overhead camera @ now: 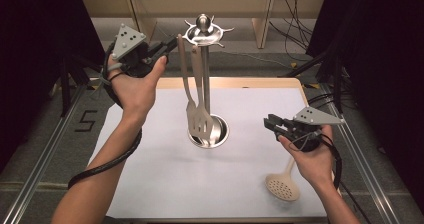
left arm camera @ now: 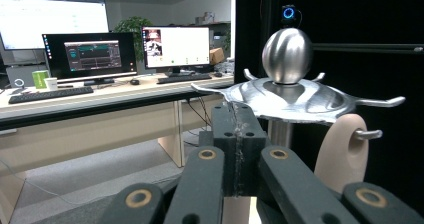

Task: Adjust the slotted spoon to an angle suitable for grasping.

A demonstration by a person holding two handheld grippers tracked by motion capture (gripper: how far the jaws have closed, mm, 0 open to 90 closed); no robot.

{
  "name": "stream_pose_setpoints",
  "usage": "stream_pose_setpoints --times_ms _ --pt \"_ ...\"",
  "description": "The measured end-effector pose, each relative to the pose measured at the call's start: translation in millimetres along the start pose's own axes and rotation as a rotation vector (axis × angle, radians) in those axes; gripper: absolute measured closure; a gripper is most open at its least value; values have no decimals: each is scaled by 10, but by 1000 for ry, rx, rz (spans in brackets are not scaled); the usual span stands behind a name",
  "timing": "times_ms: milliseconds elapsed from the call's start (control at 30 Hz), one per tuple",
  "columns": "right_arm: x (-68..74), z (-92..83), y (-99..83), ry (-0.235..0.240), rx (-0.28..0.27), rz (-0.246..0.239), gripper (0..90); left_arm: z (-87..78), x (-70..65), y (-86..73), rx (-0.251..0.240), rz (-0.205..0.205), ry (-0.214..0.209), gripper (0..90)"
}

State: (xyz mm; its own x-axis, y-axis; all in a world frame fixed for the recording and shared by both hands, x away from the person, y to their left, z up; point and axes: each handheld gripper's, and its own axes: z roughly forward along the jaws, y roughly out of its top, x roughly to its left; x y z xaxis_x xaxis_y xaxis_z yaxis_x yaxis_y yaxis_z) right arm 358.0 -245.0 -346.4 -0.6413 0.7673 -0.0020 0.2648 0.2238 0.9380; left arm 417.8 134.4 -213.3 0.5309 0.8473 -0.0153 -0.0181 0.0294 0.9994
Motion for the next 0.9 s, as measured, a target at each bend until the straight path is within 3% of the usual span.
stream_pose_setpoints --times_ms 167,200,267,467,800,867,900 --pt "-14 3 4 -9 -9 -13 743 61 46 12 8 -11 8 894" --pt "11 3 2 -8 -4 17 742 73 53 15 10 -13 9 894" --pt "18 1 5 -3 7 27 742 92 62 22 15 -11 12 894" --pt "-10 26 0 -16 -4 -13 741 170 91 27 20 -9 20 894" --pt "8 12 -4 -14 21 36 740 269 151 47 34 -17 18 894" --pt "-40 9 1 -17 18 -20 739 284 158 49 35 -16 17 894" --pt "-37 17 -3 -22 7 -15 738 289 161 51 37 -18 16 894"
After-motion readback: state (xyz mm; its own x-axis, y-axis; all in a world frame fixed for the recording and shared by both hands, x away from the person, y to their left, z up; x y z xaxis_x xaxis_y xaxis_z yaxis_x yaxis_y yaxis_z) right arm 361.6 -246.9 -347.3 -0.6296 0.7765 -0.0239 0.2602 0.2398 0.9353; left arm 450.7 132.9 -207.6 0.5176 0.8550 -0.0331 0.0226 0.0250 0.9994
